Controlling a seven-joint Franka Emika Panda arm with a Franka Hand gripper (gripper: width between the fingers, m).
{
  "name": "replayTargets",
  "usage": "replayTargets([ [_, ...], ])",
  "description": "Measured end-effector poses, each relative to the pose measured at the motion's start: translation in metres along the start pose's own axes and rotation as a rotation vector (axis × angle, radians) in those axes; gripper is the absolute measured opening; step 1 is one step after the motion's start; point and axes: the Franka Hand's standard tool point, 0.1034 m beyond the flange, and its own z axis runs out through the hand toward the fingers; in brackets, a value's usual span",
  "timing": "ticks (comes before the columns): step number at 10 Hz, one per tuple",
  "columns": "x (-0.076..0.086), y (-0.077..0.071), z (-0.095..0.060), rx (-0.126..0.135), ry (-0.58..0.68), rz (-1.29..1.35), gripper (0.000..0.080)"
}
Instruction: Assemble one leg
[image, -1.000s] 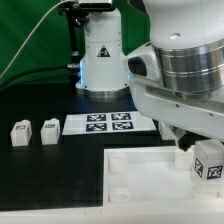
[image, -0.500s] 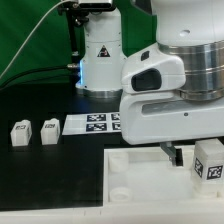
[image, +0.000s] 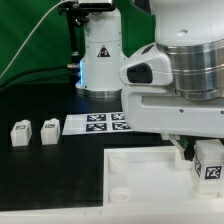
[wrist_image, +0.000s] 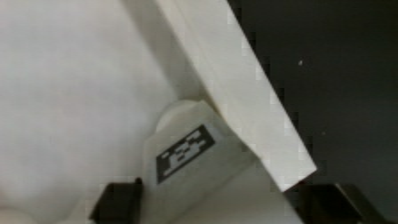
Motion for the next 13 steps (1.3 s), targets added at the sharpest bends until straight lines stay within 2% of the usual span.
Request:
replayTargets([
  [4,-0.001,0.000,0.001,0.033,-0.001,0.462,0.0416],
  [6,0.000,0.003,0.002,0.081,-0.022,0.714,0.0403],
  [9,-0.003,0.002,0.006,0.130,-0.043,1.011,0.0398],
  [11,-0.009,-0.004,0.009,0.137,-0.072,1.169,0.0382],
  [12,-0.008,-0.006,0.009,0.157,-0.081,1.229,0.0382],
  [13,-0.009,-0.007,0.010,0.156,-0.083,1.207,0.0382],
])
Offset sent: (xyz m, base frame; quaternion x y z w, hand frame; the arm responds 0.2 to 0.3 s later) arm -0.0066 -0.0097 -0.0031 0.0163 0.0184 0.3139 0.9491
